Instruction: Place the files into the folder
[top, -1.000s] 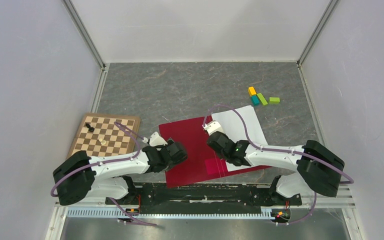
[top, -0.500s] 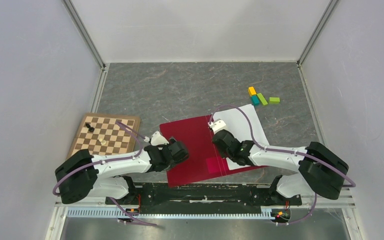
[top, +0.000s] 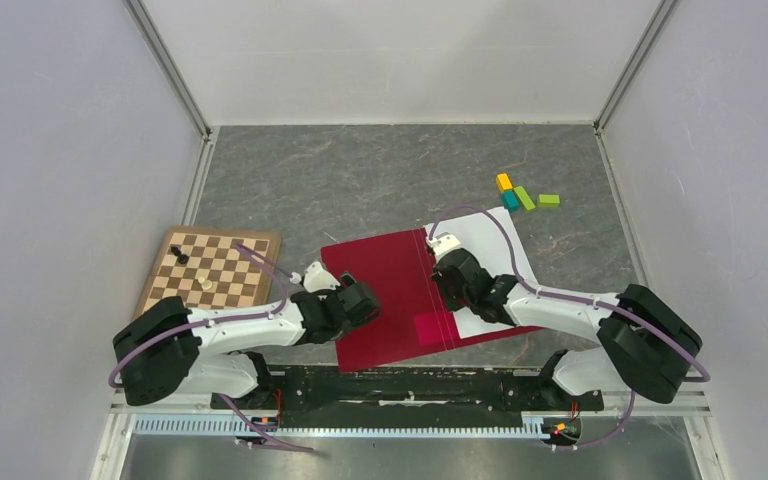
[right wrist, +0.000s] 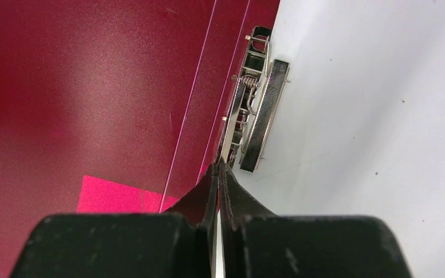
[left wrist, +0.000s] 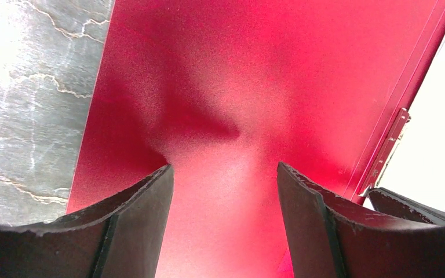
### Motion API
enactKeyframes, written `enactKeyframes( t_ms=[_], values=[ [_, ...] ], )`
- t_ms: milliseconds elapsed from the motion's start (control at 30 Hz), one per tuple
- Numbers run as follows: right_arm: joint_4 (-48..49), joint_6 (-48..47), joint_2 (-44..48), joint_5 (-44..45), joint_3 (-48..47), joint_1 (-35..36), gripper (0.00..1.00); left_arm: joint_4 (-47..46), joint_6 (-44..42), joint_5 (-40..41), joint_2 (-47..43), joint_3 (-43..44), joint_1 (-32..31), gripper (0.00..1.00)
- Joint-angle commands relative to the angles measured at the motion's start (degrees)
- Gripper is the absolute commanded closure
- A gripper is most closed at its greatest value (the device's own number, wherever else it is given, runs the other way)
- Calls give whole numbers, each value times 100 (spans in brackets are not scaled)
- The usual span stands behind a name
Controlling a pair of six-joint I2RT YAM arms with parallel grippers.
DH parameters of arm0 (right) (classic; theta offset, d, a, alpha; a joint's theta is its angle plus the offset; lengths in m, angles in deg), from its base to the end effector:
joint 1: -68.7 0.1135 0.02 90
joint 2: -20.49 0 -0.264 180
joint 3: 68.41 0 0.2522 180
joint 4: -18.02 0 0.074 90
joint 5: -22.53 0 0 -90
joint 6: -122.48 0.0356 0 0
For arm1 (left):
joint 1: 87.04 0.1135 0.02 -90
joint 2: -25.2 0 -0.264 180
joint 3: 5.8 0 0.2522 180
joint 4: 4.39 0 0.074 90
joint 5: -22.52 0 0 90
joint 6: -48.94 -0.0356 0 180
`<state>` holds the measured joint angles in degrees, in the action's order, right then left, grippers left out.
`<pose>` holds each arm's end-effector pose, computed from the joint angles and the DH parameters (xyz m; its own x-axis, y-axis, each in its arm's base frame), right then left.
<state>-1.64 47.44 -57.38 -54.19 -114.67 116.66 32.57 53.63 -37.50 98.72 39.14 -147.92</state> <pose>0.1717 0.1782 0.1547 -0.6664 -0.3639 -0.6507 -0.4705 0.8823 -0.0116 0.1177 -0.1748 0.1506 -0.6176 -0.6653 -0.4195 -0.4951 0.7433 -0.4499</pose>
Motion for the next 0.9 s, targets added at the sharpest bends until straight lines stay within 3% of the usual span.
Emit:
enactKeyframes(
  t_ms=[0, 567, 867],
  values=[
    [-763, -195, -350, -237, 335, -177, 100, 590, -93, -177, 427, -491, -26, 25],
    [-640, -171, -523, -441, 406, -247, 100, 536, -81, -159, 570, -448, -53, 25],
    [-920, -205, -184, -278, -37, -310, 100, 550, -135, -89, 448, -447, -51, 25]
  ],
)
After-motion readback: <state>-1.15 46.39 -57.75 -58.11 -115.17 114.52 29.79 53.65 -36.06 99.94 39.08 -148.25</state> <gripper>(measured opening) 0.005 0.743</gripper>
